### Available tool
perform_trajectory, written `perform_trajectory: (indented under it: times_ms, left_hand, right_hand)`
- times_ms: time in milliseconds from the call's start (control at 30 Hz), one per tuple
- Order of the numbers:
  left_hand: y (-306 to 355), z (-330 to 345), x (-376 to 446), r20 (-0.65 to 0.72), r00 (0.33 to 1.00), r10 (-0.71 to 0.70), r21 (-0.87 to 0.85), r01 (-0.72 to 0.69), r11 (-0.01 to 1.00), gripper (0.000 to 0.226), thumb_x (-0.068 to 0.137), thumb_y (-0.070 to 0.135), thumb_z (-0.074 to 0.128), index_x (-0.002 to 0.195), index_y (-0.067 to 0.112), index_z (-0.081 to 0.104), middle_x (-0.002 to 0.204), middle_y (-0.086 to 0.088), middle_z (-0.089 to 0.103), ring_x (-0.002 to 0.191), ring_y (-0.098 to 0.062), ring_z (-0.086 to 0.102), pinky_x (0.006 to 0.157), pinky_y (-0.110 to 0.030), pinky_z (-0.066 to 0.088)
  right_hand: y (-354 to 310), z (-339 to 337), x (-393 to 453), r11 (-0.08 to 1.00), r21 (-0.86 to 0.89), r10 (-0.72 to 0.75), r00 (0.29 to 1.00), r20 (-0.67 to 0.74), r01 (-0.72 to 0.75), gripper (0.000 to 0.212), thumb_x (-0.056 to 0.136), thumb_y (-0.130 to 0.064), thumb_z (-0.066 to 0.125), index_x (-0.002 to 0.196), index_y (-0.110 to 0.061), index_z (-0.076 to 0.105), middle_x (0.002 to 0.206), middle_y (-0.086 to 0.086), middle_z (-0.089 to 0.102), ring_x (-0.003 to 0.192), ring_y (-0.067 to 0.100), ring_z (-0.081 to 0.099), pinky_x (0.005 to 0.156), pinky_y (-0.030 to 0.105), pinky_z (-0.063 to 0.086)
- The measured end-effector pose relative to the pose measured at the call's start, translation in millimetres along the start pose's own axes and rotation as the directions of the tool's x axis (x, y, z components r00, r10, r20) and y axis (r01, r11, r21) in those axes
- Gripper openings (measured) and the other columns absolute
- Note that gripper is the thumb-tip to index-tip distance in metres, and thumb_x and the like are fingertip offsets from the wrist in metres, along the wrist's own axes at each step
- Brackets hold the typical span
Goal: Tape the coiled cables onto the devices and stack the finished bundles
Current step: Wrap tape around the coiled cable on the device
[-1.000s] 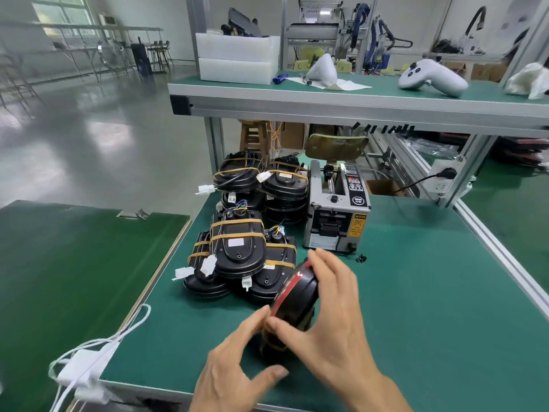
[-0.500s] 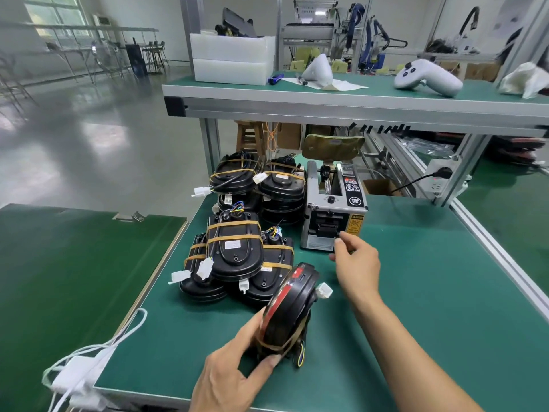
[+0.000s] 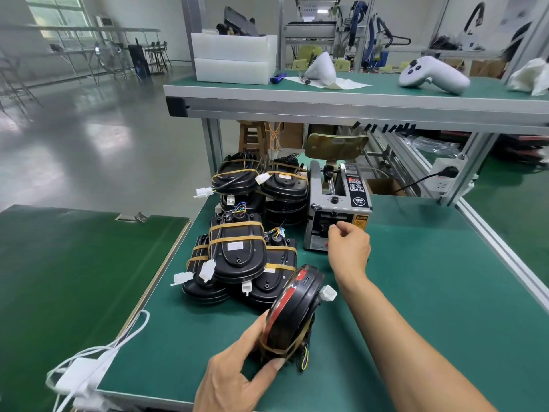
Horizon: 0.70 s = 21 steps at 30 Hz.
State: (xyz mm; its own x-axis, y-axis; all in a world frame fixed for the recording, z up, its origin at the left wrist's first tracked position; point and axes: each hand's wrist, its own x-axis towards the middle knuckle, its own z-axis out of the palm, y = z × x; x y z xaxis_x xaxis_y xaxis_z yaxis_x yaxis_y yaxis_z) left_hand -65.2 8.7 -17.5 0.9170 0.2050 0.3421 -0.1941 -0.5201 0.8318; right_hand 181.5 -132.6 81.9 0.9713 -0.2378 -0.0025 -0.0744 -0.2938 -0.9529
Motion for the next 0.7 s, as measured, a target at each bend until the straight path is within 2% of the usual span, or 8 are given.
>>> perform_trajectory:
  times_ms: [67,133,200,300,467,600,667,700]
  left_hand:
    - [-0.2,-0.2,0.2,0.0,1.0,0.008,-0.005,-0.008,1.0,0.079,0.088,0.04,0.081,0.159,0.049,0.047,0.136,0.028,0.07,0.128,-0.001,0.068,0.107,-0.014,0.048]
    - [-1.2,0.3,0.2,0.003,1.0,0.013,-0.002,-0.013,1.0,0.079,0.089,0.04,0.081,0.16,0.048,0.047,0.137,0.028,0.07,0.128,-0.002,0.068,0.108,-0.015,0.047]
    - [-2.5,0.4,0.3,0.007,1.0,0.013,0.004,-0.013,1.0,0.079,0.09,0.041,0.081,0.16,0.047,0.046,0.137,0.028,0.07,0.128,-0.001,0.068,0.109,-0.015,0.047]
    - [-3.9,0.2,0.7,0.005,1.0,0.017,0.012,-0.017,1.0,0.079,0.091,0.041,0.081,0.161,0.045,0.046,0.139,0.028,0.069,0.128,-0.001,0.068,0.109,-0.015,0.048]
    - [-6.1,0.9,0.8,0.006,1.0,0.014,0.003,-0.014,1.0,0.078,0.092,0.04,0.081,0.161,0.045,0.046,0.14,0.027,0.068,0.129,-0.002,0.067,0.109,-0.021,0.051]
    - [-6.3,0.5,0.9,0.003,1.0,0.017,0.009,-0.017,1.0,0.078,0.092,0.04,0.081,0.161,0.045,0.046,0.139,0.027,0.069,0.129,-0.002,0.068,0.11,-0.019,0.049]
    - [-4.5,0.0,0.7,0.002,1.0,0.023,0.012,-0.023,1.0,0.078,0.092,0.039,0.081,0.161,0.044,0.046,0.139,0.027,0.069,0.129,-0.002,0.068,0.11,-0.019,0.049]
    - [-2.9,0.2,0.3,0.001,1.0,0.026,0.011,-0.026,1.0,0.078,0.091,0.038,0.081,0.161,0.044,0.047,0.139,0.027,0.069,0.128,-0.001,0.068,0.109,-0.018,0.049]
  right_hand:
    - [0.4,3.1,4.7,0.995,0.087,0.048,0.998,-0.042,-0.044,0.02,0.094,-0.021,0.059,0.084,-0.005,0.067,0.079,0.013,0.075,0.087,0.036,0.07,0.073,0.037,0.053]
    - [0.4,5.6,9.8,0.981,0.168,0.109,0.991,-0.077,-0.095,0.024,0.093,-0.022,0.062,0.072,-0.013,0.071,0.065,0.004,0.073,0.078,0.026,0.072,0.06,0.027,0.046]
    - [0.9,9.1,15.6,0.965,0.223,0.16,0.982,-0.098,-0.135,0.025,0.091,-0.023,0.066,0.067,-0.022,0.071,0.058,-0.004,0.071,0.07,0.016,0.071,0.056,0.024,0.041]
    - [-0.2,13.3,21.2,0.946,0.265,0.226,0.968,-0.114,-0.189,0.016,0.087,-0.024,0.069,0.071,-0.025,0.074,0.051,-0.008,0.068,0.062,0.01,0.069,0.053,0.022,0.04]
    - [0.1,18.7,26.1,0.916,0.327,0.284,0.952,-0.116,-0.234,0.016,0.08,-0.019,0.067,0.066,-0.025,0.072,0.047,-0.011,0.065,0.064,0.016,0.072,0.056,0.024,0.043]
    - [0.4,14.6,18.1,0.902,0.364,0.288,0.952,-0.1,-0.234,0.016,0.083,-0.015,0.069,0.069,-0.021,0.074,0.05,-0.005,0.067,0.059,0.012,0.067,0.055,0.022,0.044]
    - [5.2,4.6,7.4,0.895,0.373,0.261,0.965,0.005,-0.244,0.015,0.088,-0.013,0.071,0.074,-0.015,0.074,0.061,-0.003,0.069,0.067,0.013,0.065,0.074,0.026,0.051]
    - [7.1,-5.7,-1.7,0.894,0.377,0.23,0.97,0.083,-0.244,0.015,0.09,-0.014,0.073,0.075,-0.014,0.074,0.066,-0.003,0.069,0.074,0.015,0.065,0.082,0.028,0.048]
